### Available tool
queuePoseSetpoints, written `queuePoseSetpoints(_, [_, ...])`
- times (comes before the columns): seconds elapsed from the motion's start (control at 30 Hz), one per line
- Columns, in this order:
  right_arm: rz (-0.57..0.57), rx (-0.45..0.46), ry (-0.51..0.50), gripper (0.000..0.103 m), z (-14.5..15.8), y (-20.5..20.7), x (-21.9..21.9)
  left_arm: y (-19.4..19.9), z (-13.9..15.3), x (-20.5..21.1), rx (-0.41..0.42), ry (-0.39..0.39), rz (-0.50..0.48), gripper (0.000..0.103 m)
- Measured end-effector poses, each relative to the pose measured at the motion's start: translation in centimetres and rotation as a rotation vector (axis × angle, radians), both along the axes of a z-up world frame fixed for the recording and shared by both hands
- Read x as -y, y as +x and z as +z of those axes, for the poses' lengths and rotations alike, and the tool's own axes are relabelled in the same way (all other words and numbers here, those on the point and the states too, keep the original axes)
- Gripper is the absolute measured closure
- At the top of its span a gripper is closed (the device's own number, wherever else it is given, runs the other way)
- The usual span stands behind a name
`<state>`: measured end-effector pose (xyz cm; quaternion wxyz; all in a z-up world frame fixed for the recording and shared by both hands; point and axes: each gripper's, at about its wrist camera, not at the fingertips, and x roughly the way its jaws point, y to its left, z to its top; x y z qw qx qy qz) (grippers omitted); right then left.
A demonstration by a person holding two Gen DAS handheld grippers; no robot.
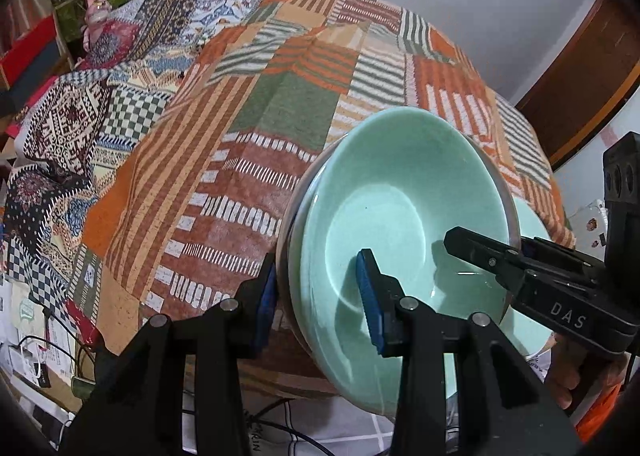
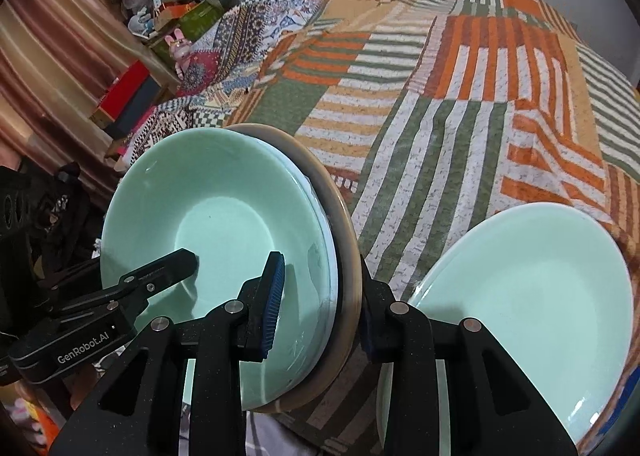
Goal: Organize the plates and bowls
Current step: 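Lower the mint-green bowl into the white bowl with both tools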
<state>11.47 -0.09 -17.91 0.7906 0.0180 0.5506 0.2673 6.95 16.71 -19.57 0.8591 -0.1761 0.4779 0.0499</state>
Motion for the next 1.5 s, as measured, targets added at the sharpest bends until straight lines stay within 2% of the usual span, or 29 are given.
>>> queuePoseSetpoints(0.43, [-0.047, 0.119, 0.055, 0.073, 4.4, -1.5, 2.6, -1.0, 5.0, 3.1, 0.118, 0.036, -0.043, 0.065])
queuePoseSetpoints(0.8, [-0.109, 0.183, 0.093, 0.073, 7.1, -2.9, 6.3, -1.6, 8.3, 6.7, 0.193, 0.069, -0.109, 0.065])
queuePoseSetpoints(1.17, [-0.186, 0.214, 0.099, 0.073, 8.2, -4.2, 10.0, -1.7, 9.6, 10.5, 0.228, 0.082, -0.195, 0.065])
queuePoseSetpoints(1.5, [-0.256, 0.203, 0.082, 0.073, 8.0, -5.3, 12.8, -1.3, 9.3, 13.4, 0.220, 0.082, -0.272, 0.065])
